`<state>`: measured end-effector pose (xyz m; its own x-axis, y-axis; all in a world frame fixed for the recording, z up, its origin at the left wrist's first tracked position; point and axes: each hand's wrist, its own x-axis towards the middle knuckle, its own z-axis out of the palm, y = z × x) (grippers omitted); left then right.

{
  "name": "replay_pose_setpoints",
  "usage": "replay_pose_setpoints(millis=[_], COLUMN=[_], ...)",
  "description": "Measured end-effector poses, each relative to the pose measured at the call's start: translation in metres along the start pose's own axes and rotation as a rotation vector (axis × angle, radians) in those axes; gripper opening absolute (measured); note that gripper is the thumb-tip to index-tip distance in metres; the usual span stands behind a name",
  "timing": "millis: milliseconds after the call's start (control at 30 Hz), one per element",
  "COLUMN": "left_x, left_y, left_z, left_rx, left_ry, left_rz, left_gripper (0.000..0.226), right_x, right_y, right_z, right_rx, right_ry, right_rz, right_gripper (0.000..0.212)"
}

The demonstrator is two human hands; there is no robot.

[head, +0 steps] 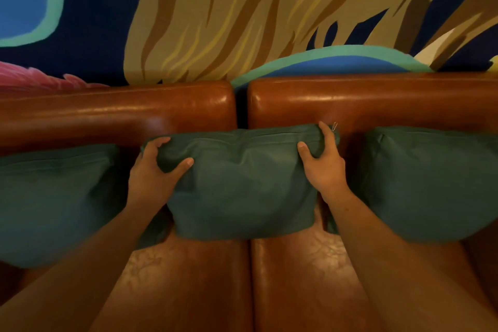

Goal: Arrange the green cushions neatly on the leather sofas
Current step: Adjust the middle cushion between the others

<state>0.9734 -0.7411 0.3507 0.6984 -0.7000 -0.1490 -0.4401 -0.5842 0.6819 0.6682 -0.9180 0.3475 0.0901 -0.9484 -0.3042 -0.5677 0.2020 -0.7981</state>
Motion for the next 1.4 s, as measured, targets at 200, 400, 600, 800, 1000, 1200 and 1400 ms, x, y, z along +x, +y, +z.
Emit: replay_pose_setpoints(millis=[200,400,600,800,1000,1200,1400], left_x=[-0.004,-0.007,-0.008,-0.013,-0.014,0.001,0.004], left_y=[0.002,0.001,0.001,0.036,0.019,0.026,-0.018], left_z=[0.002,-0.003,0.001,0.005,0.045,0.025,0.000], left_rx=[-0.039,-0.092,0.043,0.500,0.731,0.728,0.534], left_ry=[0.012,0.102,-0.031,0.152,-0.110,-0.058,-0.043], left_rz=[0.043,0.099,-0.006,0.445,0.463,0.395,0.117], left_gripper=[0.070,0.062,0.074,0.062,0.060,0.058,0.071], right_x=[-0.005,-0.006,-0.003,-0.020,-0.037,-0.022,-0.010], right_y=[0.006,0.010,0.018,-0.019,-0.014,-0.028,0.010], right_z=[0.004,0.006,0.008,0.031,0.078,0.060,0.032], right_rx=[0.044,0.117,-0.002,-0.617,-0.880,-0.809,-0.557], right_ry=[0.019,0.052,-0.040,0.234,-0.176,-0.164,0.068], right_rz=[-0.006,-0.030,0.013,-0.315,-0.476,-0.472,-0.197], right_gripper=[0.068,0.066,0.071,0.056,0.055,0.054,0.059])
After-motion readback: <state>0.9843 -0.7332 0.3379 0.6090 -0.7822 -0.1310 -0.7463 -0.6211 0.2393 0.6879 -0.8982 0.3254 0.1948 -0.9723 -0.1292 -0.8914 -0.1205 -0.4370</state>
